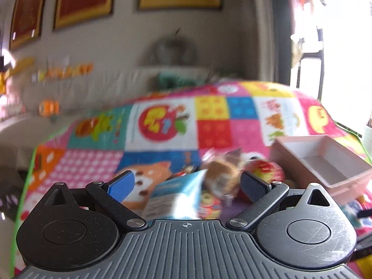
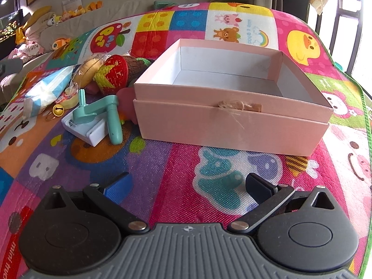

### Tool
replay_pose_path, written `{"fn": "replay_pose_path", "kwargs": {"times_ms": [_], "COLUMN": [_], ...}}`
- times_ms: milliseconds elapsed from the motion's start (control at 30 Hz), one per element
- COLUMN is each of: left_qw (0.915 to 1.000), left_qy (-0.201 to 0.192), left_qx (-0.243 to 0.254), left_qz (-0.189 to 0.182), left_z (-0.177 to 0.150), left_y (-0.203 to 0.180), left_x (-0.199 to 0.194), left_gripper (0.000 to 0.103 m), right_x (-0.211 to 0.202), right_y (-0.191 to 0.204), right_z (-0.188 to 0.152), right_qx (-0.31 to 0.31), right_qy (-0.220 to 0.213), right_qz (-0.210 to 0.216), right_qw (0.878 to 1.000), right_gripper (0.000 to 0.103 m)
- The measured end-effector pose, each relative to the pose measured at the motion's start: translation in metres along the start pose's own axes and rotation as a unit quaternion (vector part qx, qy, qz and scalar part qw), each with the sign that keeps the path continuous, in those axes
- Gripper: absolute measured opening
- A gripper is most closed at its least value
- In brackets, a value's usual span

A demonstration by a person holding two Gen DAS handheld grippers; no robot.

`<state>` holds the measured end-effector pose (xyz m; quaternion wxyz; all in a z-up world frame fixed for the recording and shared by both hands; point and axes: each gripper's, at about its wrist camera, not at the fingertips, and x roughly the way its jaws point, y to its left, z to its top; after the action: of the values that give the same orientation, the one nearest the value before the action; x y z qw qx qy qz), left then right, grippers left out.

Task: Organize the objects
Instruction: 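Reach the left gripper toward the light-blue tissue pack and grasp it, then carry the tissue pack into the pink box with the left gripper while the right grasps the charger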

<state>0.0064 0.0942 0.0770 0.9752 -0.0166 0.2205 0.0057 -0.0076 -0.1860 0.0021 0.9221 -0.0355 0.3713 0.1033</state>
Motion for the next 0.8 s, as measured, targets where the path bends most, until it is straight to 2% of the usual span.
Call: {"fn": "replay_pose_path", "kwargs": {"times_ms": [67,133,233,267,300,333,400,533,667,700,800], "left_qw": [0.9974,0.9923,0.9888,0.9886,0.9878,0.9863,0.9848,0.9904,0.9935,0.9940,0.9938], "left_qy": [0.062,0.107,0.128,0.126,0.127,0.130,0.128,0.077,0.043,0.038,0.034], "left_qx": [-0.034,-0.057,-0.070,-0.075,-0.083,-0.093,-0.109,-0.098,-0.087,-0.085,-0.089], "left_qz": [-0.009,-0.024,-0.031,-0.034,-0.037,-0.042,-0.045,-0.061,-0.060,-0.057,-0.058], "left_z": [0.001,-0.006,-0.019,-0.021,-0.024,-0.025,-0.022,-0.018,-0.016,-0.016,-0.018], "left_y": [0.021,0.031,0.036,0.037,0.040,0.042,0.044,0.043,0.045,0.047,0.053], "left_x": [0.036,0.063,0.084,0.087,0.086,0.087,0.078,0.028,-0.017,-0.024,-0.035], "left_gripper": [0.101,0.100,0.100,0.098,0.084,0.059,0.057,0.056,0.056,0.056,0.057], "right_x": [-0.001,-0.001,-0.001,-0.001,-0.001,-0.001,-0.002,-0.011,-0.010,-0.006,0.011], "right_y": [-0.001,0.000,0.002,0.003,0.002,0.002,0.005,0.035,0.076,0.086,0.107], "right_z": [0.001,0.001,0.002,0.002,0.002,0.002,0.004,0.011,0.023,0.028,0.041], "right_qx": [0.006,0.012,0.016,0.015,0.015,0.015,0.011,-0.020,-0.028,-0.023,0.002], "right_qy": [0.004,0.009,0.012,0.012,0.012,0.013,0.015,-0.003,-0.010,-0.009,-0.007], "right_qz": [-0.003,-0.009,-0.017,-0.016,-0.015,-0.014,-0.008,0.061,0.133,0.134,0.095], "right_qw": [1.000,1.000,1.000,1.000,1.000,1.000,1.000,0.998,0.991,0.991,0.995], "right_gripper": [0.103,0.103,0.103,0.103,0.103,0.103,0.103,0.103,0.103,0.100,0.096]}}
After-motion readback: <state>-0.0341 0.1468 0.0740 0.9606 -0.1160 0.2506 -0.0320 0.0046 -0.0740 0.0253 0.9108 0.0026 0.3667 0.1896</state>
